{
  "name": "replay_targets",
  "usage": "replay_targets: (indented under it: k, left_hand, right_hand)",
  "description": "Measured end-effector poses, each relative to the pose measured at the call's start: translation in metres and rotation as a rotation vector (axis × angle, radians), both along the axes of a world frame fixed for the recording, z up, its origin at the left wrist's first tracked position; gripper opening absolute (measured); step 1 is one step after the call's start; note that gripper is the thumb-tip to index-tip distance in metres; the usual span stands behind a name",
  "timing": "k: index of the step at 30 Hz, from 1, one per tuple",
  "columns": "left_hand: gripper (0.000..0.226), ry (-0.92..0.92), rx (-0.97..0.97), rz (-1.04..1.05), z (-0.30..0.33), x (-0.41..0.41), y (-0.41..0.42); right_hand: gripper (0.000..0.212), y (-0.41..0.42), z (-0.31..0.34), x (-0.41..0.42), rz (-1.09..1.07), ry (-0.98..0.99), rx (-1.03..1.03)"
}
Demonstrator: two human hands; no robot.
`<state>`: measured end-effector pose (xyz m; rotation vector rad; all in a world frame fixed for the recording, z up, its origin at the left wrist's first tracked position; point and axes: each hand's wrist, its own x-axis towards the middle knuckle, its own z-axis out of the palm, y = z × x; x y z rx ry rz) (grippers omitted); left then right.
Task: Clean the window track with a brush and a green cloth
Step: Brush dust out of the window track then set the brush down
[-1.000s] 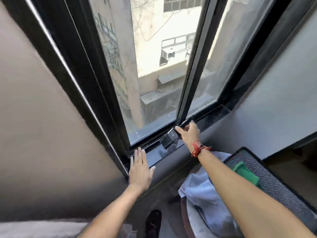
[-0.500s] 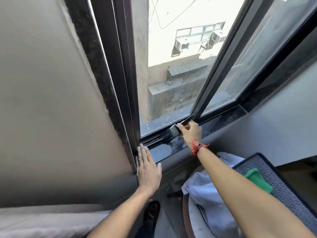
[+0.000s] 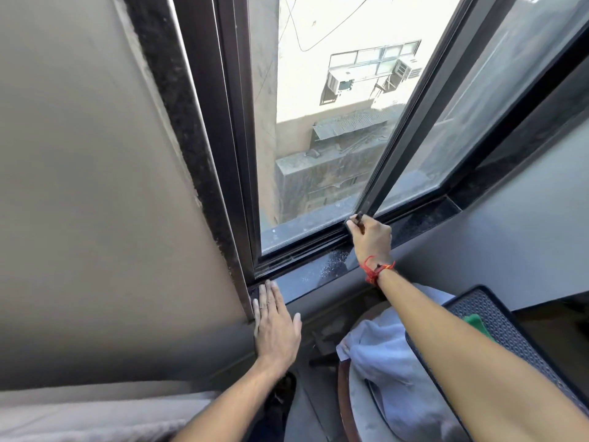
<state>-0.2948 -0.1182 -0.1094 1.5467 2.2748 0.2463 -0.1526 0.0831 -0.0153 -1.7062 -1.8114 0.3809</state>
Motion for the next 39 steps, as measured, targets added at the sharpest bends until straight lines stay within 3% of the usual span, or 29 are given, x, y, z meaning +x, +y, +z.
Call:
replay_targets:
  k: [6,11,15,17,22,29,32,39]
  left_hand:
    - [0.085,0.050,-0.020,-0.012,-0.001,0.000,0.003]
    - [0.085,0.048,-0.034,-0.022,-0.002,-0.001,0.004]
    - [0.085,0.026,-0.020,-0.023,-0.001,-0.002,0.003]
    - [0.085,0.025,-0.018,-0.021,-0.001,-0.002,0.003]
    - [0.087,0.037,-0.014,-0.029,0.000,-0.001,0.002]
    - [0.087,0.047,-0.015,-0.037,0.000,-0.001,0.002]
    - [0.088,0.044,-0.012,-0.036,0.000,-0.001,0.002]
    - [0.088,0.065,-0.024,-0.048,-0.002,-0.002,0.001]
  right_hand:
    - [0.018,-0.011,-0.013,-0.027,0.156,0.193,-0.174]
    - [0.020,-0.016,-0.015,-0.044,0.212,0.712,-0.540]
    - [0.003,-0.020,-0.019,-0.047,0.149,0.961,-0.624]
    - [0.009,-0.016,-0.021,-0.040,0.076,0.867,-0.554]
    - [0.022,0.007,-0.013,-0.010,0.021,0.252,-0.185]
    - [0.015,0.025,-0.003,0.015,0.181,-0.213,0.078]
    - [0.014,0.018,-0.010,0.009,0.230,-0.235,0.106]
    - [0.017,-0.003,-0.029,-0.021,0.253,0.064,-0.113]
